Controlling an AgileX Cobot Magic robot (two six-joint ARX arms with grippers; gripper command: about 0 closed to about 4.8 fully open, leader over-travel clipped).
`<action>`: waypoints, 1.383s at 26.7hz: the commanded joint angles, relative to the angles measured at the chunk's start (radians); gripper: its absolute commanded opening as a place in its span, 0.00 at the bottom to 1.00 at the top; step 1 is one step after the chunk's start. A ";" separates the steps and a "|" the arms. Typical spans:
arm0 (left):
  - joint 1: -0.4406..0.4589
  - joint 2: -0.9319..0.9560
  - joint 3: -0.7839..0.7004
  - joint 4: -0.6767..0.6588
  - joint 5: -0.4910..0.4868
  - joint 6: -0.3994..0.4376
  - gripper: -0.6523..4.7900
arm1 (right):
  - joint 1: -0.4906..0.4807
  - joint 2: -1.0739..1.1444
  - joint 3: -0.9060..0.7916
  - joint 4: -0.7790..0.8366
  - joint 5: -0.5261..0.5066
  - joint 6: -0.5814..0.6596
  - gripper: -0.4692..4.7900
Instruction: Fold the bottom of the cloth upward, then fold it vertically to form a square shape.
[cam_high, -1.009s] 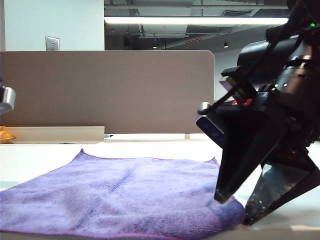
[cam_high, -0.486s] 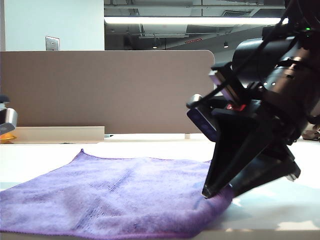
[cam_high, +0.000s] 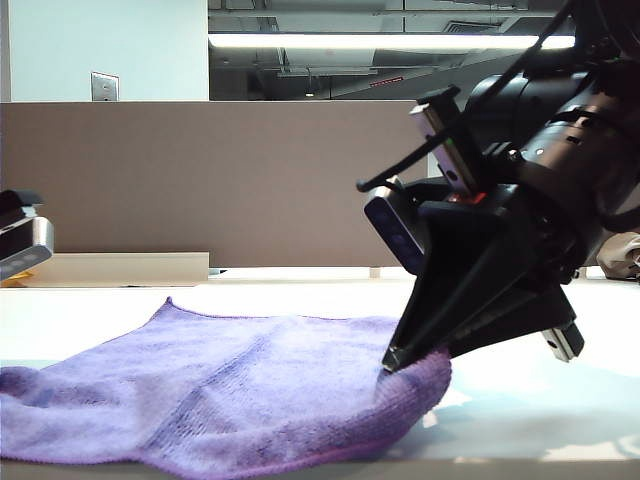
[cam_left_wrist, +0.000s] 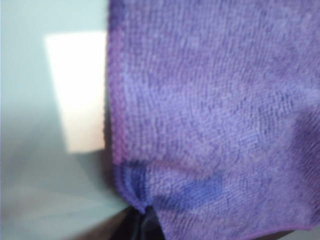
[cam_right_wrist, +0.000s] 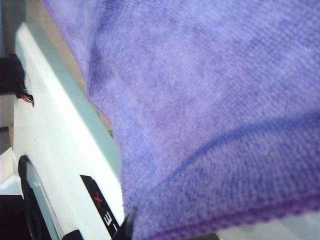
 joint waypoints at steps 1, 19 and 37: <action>0.000 0.003 0.023 -0.006 0.049 -0.010 0.15 | 0.001 -0.007 0.009 0.030 -0.018 0.034 0.09; 0.002 -0.013 0.232 0.082 0.129 -0.156 0.16 | -0.138 -0.086 0.019 0.183 0.048 0.257 0.09; 0.001 -0.009 0.139 -0.250 0.068 -0.024 0.40 | -0.153 -0.085 0.019 0.311 0.073 0.306 0.09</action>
